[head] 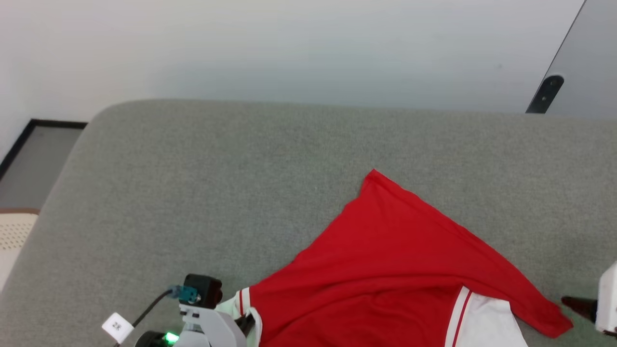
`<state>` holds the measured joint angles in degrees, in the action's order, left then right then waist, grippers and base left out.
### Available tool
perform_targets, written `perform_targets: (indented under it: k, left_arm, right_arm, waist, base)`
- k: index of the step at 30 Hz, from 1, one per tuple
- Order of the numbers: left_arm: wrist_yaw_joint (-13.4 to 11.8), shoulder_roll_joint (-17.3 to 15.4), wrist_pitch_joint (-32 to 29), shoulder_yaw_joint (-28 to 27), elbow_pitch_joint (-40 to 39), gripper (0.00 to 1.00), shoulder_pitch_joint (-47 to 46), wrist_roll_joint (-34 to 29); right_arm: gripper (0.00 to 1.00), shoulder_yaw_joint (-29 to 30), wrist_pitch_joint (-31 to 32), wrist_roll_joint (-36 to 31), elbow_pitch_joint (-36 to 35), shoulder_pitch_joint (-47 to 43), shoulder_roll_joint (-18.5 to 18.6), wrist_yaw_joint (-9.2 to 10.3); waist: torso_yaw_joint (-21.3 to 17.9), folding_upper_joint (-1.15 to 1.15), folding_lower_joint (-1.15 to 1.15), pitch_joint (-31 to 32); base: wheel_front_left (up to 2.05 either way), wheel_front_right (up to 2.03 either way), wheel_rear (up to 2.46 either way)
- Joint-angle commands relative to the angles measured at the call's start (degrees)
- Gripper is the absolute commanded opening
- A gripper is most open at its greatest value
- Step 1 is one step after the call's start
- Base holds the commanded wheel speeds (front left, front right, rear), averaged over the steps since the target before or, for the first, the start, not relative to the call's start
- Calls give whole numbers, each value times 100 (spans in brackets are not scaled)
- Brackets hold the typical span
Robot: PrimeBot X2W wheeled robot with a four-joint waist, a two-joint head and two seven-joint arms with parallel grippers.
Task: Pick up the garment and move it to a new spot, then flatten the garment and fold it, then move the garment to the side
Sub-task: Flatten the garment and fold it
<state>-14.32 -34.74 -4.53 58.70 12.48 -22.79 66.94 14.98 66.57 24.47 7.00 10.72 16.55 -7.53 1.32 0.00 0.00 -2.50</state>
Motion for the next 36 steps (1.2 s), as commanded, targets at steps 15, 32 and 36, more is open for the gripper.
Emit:
perform_targets:
  k: [15, 32, 36]
  left_arm:
    - [-204, -123, -38, 74, -109, 0, 159, -45]
    - [-280, 132, -275, 191, 1, 0, -246, -202]
    - [-201, 280, -300, 239, 87, 0, -375, -246]
  right_arm:
    - [100, -1191, -1287, 404, -524, 672, 103, 8]
    - [100, -3991, -2625, 1305, 2295, 3164, 550, 8]
    - [100, -4404, -2541, 1457, 3023, 3676, 531, 8]
  waist:
    - [242, 0, 0, 299]
    - [848, 0, 0, -74]
    - [1042, 0, 0, -184]
  base:
    - [0, 0, 0]
    - [0, 0, 0]
    - [0, 0, 0]
